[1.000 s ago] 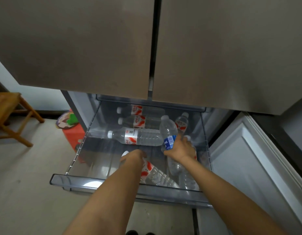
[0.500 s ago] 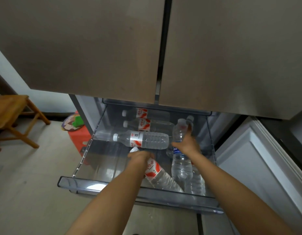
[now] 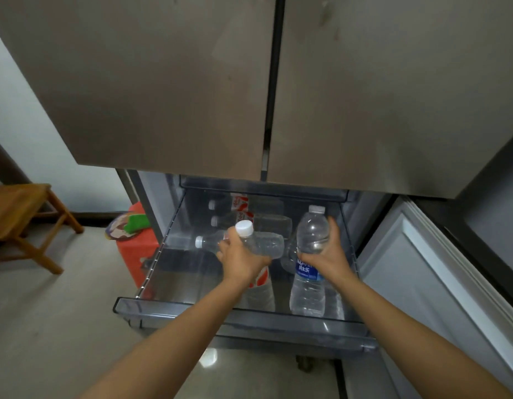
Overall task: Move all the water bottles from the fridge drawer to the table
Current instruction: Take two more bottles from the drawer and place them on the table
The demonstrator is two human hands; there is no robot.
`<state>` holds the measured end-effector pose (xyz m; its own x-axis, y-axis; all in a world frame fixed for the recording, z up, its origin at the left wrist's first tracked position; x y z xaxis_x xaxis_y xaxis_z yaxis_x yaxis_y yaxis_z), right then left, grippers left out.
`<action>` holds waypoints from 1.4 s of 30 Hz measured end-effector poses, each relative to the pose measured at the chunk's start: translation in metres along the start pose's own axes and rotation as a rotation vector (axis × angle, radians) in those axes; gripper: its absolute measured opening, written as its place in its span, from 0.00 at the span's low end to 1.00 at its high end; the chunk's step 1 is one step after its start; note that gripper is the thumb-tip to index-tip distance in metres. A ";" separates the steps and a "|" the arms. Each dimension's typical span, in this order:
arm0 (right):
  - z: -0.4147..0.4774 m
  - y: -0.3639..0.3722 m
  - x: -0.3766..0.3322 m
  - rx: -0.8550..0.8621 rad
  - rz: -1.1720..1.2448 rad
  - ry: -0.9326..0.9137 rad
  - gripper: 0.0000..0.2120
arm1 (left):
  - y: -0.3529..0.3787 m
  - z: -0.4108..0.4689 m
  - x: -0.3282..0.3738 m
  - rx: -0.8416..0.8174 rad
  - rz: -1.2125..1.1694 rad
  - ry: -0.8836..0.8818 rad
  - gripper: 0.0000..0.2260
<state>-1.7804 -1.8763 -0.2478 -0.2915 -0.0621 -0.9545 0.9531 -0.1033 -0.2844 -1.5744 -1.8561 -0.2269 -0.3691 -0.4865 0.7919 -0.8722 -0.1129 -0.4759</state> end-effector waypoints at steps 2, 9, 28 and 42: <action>-0.012 -0.005 -0.010 -0.013 0.007 -0.076 0.52 | -0.005 -0.015 0.004 -0.011 0.039 0.143 0.37; -0.028 -0.016 -0.072 -0.113 -0.174 -0.338 0.50 | -0.050 -0.041 0.020 0.029 -0.004 0.365 0.35; -0.040 0.113 -0.263 -0.419 0.114 -0.860 0.48 | -0.274 -0.111 0.041 0.570 -0.339 0.488 0.33; -0.143 0.319 -0.299 -1.063 0.426 -0.846 0.48 | -0.384 -0.243 -0.134 1.099 -0.187 -0.018 0.25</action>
<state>-1.3773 -1.7490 -0.0658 0.4297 -0.5026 -0.7502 0.4751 0.8323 -0.2856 -1.2681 -1.5370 -0.0570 -0.2487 -0.3934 0.8851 -0.1518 -0.8867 -0.4367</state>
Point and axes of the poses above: each hand's wrist, its own z-axis towards the middle knuckle, its own y-axis out of the palm, x = y × z, the point moved 6 cm from there along z, towards the middle knuckle, and after that the axes turned 12 degrees about -y, right-handed, at the moved point
